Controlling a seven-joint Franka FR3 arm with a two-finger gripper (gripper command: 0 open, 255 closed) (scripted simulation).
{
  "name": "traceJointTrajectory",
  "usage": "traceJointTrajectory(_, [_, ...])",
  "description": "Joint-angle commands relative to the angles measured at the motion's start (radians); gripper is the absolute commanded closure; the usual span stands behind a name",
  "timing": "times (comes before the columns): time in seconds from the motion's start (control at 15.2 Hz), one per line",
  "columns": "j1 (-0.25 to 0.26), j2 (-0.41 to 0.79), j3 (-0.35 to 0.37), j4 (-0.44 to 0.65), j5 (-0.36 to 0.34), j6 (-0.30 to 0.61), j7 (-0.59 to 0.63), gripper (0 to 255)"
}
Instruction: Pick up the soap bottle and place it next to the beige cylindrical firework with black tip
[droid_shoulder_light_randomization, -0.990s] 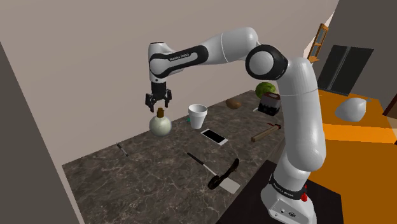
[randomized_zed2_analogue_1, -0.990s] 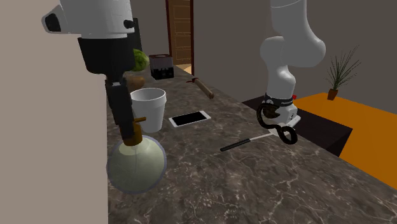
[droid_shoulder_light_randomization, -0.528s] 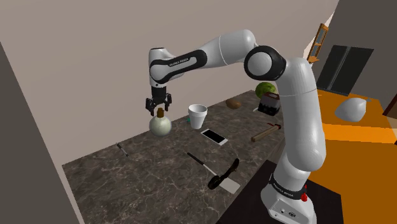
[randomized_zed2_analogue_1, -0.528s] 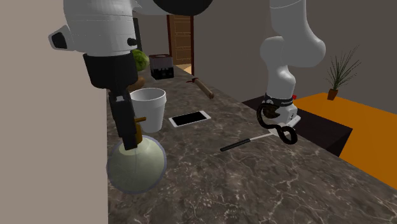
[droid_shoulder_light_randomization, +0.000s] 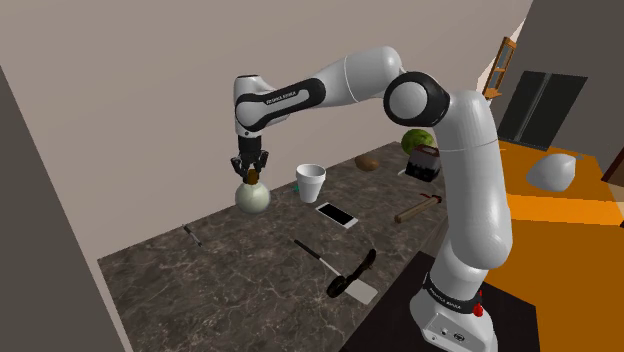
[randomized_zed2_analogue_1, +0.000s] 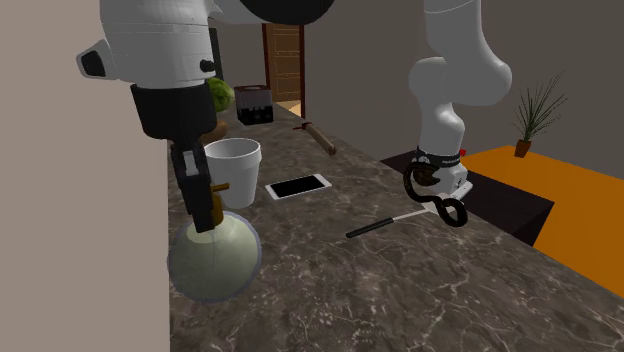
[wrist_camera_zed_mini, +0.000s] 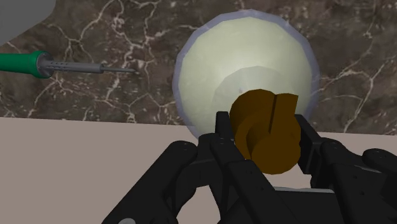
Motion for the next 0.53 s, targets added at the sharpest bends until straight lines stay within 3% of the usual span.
traceJointTrajectory(0.0, [0.0, 0.0, 0.001, 0.0, 0.0, 0.0, 0.0, 255])
traceJointTrajectory(0.46, [0.0, -0.008, 0.001, 0.015, 0.002, -0.023, -0.001, 255])
